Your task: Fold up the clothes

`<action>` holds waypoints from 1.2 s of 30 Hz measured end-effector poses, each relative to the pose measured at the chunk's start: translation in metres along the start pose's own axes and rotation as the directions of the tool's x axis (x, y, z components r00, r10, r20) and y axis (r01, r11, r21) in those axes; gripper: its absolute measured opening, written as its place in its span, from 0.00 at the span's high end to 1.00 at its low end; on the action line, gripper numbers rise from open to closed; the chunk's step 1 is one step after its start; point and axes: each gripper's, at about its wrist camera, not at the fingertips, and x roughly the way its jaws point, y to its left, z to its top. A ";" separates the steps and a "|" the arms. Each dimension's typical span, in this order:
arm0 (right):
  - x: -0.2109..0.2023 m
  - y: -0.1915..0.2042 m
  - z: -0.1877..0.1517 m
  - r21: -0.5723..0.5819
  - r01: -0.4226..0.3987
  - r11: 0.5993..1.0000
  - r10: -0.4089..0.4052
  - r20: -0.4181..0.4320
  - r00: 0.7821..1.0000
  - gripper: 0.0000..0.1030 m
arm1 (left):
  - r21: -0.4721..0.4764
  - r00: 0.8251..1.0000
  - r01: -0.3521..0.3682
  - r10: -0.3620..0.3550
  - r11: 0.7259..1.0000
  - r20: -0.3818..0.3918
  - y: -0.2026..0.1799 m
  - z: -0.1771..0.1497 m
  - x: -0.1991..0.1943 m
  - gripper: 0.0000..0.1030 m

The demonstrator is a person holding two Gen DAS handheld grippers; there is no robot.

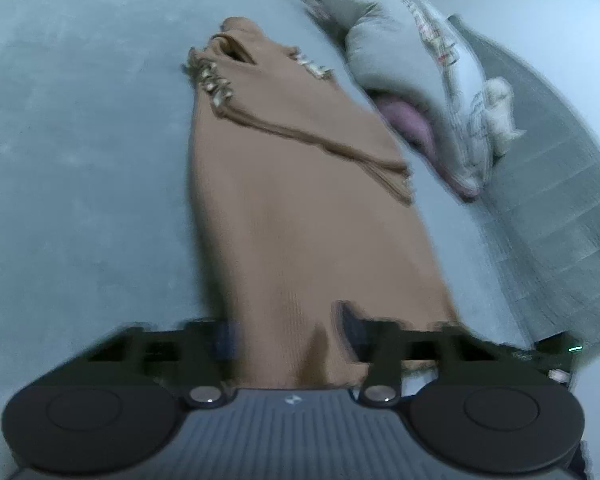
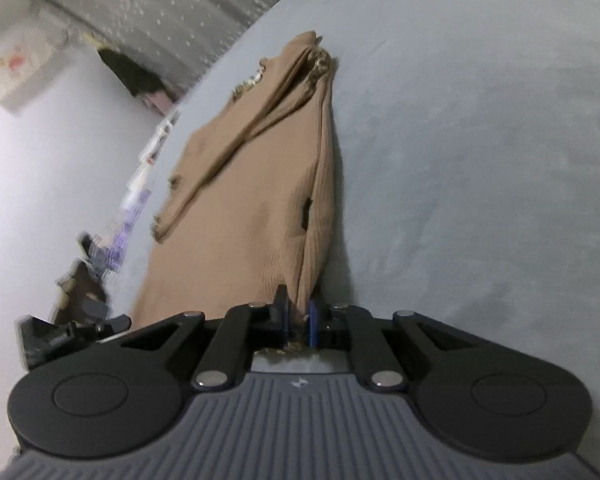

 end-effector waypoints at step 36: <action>0.052 0.000 0.011 -0.020 0.079 0.997 -0.073 0.212 0.975 0.00 | 0.331 0.903 -0.404 0.314 0.853 0.293 -0.031 -0.027 0.025 0.01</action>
